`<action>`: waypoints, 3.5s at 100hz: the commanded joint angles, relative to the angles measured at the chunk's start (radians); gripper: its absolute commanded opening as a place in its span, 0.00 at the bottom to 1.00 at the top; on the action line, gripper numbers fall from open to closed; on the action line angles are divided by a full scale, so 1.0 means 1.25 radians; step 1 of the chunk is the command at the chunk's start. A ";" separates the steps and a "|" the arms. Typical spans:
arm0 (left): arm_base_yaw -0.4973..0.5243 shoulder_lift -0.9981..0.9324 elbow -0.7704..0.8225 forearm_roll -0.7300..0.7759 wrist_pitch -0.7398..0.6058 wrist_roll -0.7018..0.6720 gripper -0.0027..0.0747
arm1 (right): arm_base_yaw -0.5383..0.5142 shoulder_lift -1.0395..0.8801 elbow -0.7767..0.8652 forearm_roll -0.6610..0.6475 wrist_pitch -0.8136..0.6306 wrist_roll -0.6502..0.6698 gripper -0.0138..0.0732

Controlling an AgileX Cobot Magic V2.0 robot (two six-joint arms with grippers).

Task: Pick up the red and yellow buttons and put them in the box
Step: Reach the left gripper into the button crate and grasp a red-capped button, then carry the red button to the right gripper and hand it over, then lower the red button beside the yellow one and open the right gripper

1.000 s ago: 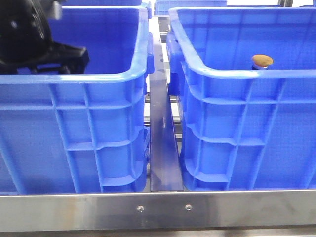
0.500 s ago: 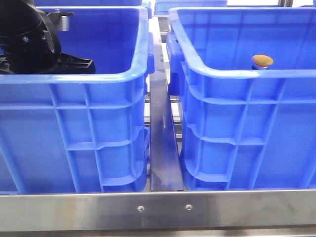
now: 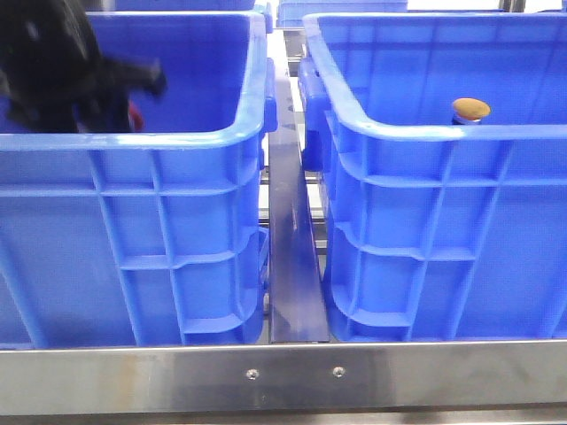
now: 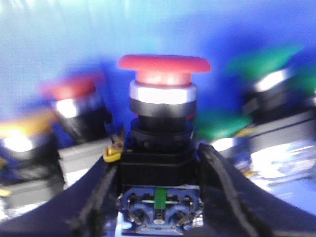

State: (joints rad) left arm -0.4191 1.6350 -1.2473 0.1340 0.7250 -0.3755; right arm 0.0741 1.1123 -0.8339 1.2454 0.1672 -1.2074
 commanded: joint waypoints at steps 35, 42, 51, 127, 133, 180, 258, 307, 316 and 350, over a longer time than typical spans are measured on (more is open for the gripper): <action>-0.161 -0.235 -0.022 -0.003 -0.084 0.220 0.05 | -0.001 -0.020 -0.023 0.057 0.065 -0.010 0.62; -0.209 -0.247 -0.022 -0.003 -0.086 0.263 0.05 | -0.001 -0.020 -0.029 0.085 0.119 -0.010 0.62; -0.263 -0.252 -0.022 -0.003 -0.086 0.300 0.05 | -0.001 -0.020 -0.040 0.113 0.205 0.020 0.62; -0.414 -0.252 -0.022 -0.003 -0.114 0.349 0.05 | 0.077 0.026 -0.068 0.203 0.616 0.271 0.91; -0.414 -0.252 -0.022 -0.003 -0.114 0.349 0.05 | 0.096 0.033 -0.068 0.202 0.605 0.271 0.91; -0.414 -0.252 -0.022 -0.003 -0.114 0.349 0.05 | 0.102 0.069 -0.068 0.205 0.592 0.271 0.74; -0.414 -0.257 -0.022 0.013 -0.062 0.354 0.95 | 0.099 0.069 -0.072 0.205 0.590 0.269 0.43; -0.414 -0.312 -0.022 0.019 -0.063 0.354 0.90 | -0.132 0.070 -0.190 -0.083 0.397 0.254 0.43; -0.414 -0.312 -0.022 0.023 -0.062 0.354 0.90 | -0.154 0.076 -0.190 -0.161 0.315 0.254 0.43; -0.414 -0.312 -0.022 0.026 -0.063 0.354 0.90 | -0.160 0.181 -0.190 -0.291 0.082 0.251 0.43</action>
State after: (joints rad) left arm -0.9291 1.2757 -1.2473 0.1585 0.7065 0.0666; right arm -0.1199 1.3176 -1.0338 0.8709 0.3770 -0.8812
